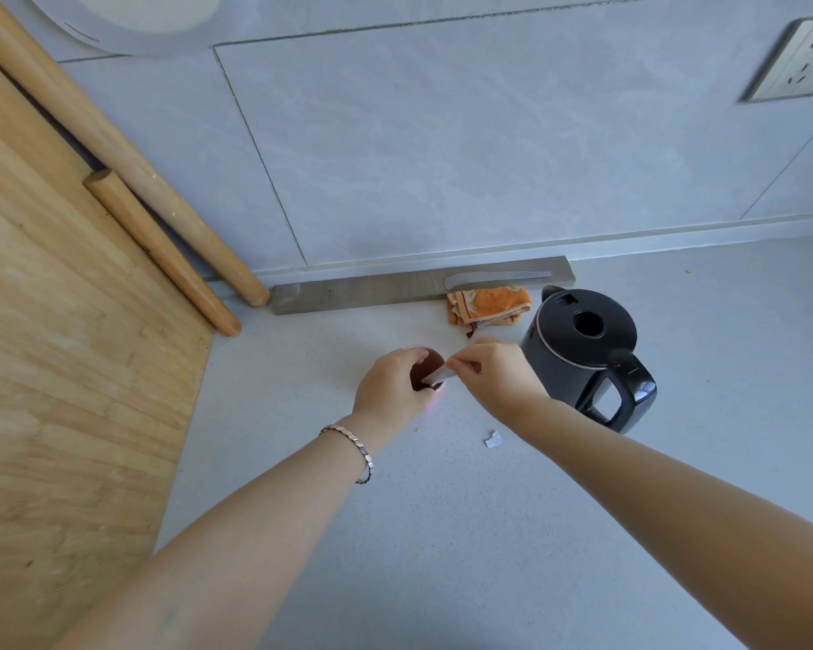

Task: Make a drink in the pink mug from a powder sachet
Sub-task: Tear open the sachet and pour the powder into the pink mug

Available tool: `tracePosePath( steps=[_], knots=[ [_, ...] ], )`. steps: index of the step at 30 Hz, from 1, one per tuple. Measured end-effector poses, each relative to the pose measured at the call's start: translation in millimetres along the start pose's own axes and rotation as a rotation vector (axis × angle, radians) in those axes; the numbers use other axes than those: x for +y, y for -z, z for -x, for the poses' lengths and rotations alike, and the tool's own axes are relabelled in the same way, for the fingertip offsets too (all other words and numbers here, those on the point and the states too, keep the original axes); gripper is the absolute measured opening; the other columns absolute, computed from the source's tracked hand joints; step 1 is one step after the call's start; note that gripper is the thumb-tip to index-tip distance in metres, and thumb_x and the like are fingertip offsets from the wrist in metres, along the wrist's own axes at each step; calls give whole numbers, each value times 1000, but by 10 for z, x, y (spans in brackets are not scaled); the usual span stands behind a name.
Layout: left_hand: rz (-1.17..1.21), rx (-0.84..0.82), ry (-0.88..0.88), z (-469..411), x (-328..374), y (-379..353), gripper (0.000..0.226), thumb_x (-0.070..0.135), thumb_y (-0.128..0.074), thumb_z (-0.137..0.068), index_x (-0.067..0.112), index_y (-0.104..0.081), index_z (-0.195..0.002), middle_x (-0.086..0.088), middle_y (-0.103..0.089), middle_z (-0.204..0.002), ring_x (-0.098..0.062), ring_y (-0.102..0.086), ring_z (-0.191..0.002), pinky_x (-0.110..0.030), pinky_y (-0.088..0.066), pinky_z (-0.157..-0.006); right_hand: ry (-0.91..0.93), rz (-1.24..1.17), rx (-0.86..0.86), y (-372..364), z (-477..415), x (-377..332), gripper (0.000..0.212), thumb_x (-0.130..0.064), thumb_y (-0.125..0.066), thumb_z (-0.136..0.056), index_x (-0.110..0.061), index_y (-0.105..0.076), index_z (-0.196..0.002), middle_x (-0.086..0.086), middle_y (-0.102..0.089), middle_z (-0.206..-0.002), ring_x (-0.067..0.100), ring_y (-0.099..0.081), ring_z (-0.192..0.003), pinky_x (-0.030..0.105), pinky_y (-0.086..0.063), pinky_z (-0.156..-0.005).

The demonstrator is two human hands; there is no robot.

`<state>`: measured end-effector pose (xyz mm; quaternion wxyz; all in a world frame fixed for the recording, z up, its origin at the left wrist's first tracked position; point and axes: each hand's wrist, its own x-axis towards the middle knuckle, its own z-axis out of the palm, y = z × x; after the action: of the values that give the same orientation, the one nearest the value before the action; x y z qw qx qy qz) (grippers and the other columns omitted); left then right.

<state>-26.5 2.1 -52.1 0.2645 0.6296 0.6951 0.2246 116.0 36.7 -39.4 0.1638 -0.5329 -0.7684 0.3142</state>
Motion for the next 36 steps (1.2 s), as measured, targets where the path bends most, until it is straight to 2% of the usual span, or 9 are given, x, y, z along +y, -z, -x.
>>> tracePosePath(
  steps=[9,12,16,20,22,26,30,34,36],
  knots=[
    [72,-80,13,-85,-36,-130,22,18,-60,-84,11,-69,-104,-1,-63,-119,-16,-57,-104,-21,-41,-82,50,56,-49,-2,-58,-19,23,-14,-52,-92,-3,-72,-95,19,-61,-94,27,-55,-79,34,-47,-76],
    [112,-60,49,-121,18,-120,19,16,-56,-88,8,-70,-98,-10,-69,-106,-19,-58,-90,-29,-45,-79,76,71,-90,28,-117,-90,21,-12,-53,-90,-3,-72,-95,21,-62,-94,29,-55,-82,30,-42,-74],
    [150,-24,108,-179,14,-115,17,16,-58,-87,9,-73,-89,-14,-72,-91,-28,-63,-89,-32,-45,-75,106,144,-142,47,-218,-167,24,-14,-50,-93,-3,-70,-100,18,-68,-95,29,-59,-91,27,-40,-74],
    [122,-24,172,-231,-7,-89,23,16,-62,-84,16,-56,-62,-6,-58,-61,-28,-51,-69,-27,-31,-59,87,166,-147,80,-282,-230,25,-12,-48,-93,-3,-68,-105,18,-67,-104,29,-60,-94,30,-46,-81],
    [120,-27,189,-240,-22,-69,16,16,-62,-84,11,-62,-69,-9,-59,-62,-22,-47,-65,-27,-30,-57,83,176,-176,91,-304,-272,26,-11,-47,-94,-3,-67,-108,17,-66,-109,29,-61,-98,32,-47,-86],
    [108,-52,195,-271,-60,-49,16,17,-65,-81,4,-64,-73,-10,-63,-65,-27,-59,-67,-35,-45,-63,87,208,-199,105,-326,-298,28,-12,-45,-95,-4,-66,-111,17,-66,-111,29,-62,-99,35,-49,-90],
    [38,-62,179,-291,-53,-36,31,18,-65,-81,16,-49,-55,-2,-53,-60,-21,-48,-62,-26,-33,-58,117,218,-178,144,-302,-277,28,-11,-44,-95,-3,-66,-110,17,-66,-111,29,-61,-98,36,-49,-91],
    [-22,-86,176,-293,-41,-36,11,20,-64,-82,13,-63,-75,-11,-64,-76,-23,-54,-71,-29,-35,-62,157,209,-143,180,-287,-248,27,-11,-45,-95,-2,-67,-109,17,-67,-108,29,-61,-96,30,-46,-86],
    [-41,-64,170,-289,-39,-51,13,22,-64,-83,9,-66,-85,-10,-66,-83,-23,-55,-75,-29,-36,-64,161,216,-135,189,-271,-229,27,-11,-45,-95,-3,-66,-109,17,-67,-108,28,-60,-97,30,-46,-87]
  ],
)
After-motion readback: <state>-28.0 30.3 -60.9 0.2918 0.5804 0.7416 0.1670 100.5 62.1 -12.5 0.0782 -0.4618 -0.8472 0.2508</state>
